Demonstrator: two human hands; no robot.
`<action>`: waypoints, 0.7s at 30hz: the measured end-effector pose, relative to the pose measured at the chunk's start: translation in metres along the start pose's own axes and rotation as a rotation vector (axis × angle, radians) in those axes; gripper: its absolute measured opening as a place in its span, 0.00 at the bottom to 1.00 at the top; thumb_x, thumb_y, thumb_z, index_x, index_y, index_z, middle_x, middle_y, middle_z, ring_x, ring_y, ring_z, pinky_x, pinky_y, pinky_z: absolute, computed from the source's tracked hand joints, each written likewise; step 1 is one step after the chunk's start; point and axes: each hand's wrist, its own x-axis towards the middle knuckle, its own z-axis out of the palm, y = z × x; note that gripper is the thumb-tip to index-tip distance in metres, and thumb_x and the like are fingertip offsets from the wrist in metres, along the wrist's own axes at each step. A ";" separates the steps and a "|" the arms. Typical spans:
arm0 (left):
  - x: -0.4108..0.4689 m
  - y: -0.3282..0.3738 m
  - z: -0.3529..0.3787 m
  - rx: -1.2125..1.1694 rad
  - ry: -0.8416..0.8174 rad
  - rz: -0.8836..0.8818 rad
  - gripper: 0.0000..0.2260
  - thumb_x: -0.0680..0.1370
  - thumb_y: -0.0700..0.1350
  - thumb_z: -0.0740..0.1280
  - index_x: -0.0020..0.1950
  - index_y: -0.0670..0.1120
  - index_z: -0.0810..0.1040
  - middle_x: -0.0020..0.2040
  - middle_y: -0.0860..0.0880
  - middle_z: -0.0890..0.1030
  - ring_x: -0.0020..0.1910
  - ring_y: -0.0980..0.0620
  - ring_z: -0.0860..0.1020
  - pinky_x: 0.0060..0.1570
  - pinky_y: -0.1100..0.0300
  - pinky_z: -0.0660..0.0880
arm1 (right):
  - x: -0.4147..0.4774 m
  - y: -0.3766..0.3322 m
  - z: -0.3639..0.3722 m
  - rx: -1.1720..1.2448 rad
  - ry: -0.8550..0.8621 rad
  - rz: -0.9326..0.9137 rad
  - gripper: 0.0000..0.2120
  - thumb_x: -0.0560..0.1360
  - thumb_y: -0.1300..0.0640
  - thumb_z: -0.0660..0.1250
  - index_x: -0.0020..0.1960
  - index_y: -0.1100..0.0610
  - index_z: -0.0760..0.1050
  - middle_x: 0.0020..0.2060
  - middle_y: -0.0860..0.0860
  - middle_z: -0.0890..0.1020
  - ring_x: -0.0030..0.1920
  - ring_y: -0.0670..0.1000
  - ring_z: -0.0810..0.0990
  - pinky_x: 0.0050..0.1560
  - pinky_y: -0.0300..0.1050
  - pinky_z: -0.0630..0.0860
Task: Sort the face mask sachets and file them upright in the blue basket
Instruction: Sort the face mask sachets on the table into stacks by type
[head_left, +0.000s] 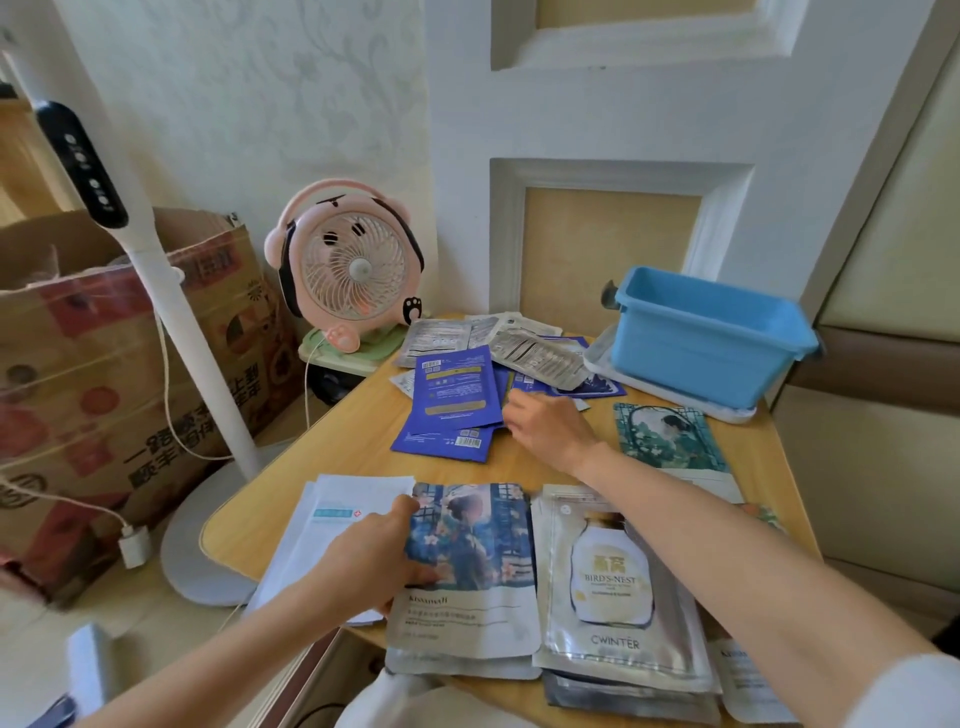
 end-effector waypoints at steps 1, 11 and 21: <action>0.000 -0.001 0.001 0.001 -0.001 -0.004 0.31 0.75 0.52 0.68 0.72 0.52 0.56 0.55 0.48 0.76 0.48 0.49 0.81 0.39 0.58 0.81 | 0.004 0.003 -0.008 0.112 0.100 0.085 0.06 0.68 0.63 0.73 0.36 0.57 0.76 0.36 0.51 0.78 0.29 0.49 0.76 0.25 0.42 0.75; -0.005 0.005 0.001 0.267 0.048 0.080 0.28 0.74 0.59 0.66 0.71 0.54 0.62 0.58 0.48 0.78 0.42 0.51 0.76 0.49 0.59 0.75 | 0.034 0.024 -0.150 0.838 0.533 0.622 0.12 0.78 0.64 0.61 0.38 0.50 0.66 0.27 0.49 0.72 0.21 0.42 0.69 0.22 0.34 0.65; 0.001 0.031 -0.017 -0.278 0.253 0.318 0.18 0.77 0.54 0.62 0.64 0.47 0.72 0.52 0.50 0.79 0.50 0.54 0.78 0.45 0.67 0.74 | 0.005 0.018 -0.171 1.036 0.311 0.663 0.07 0.81 0.59 0.57 0.44 0.53 0.67 0.16 0.47 0.69 0.16 0.46 0.66 0.19 0.36 0.63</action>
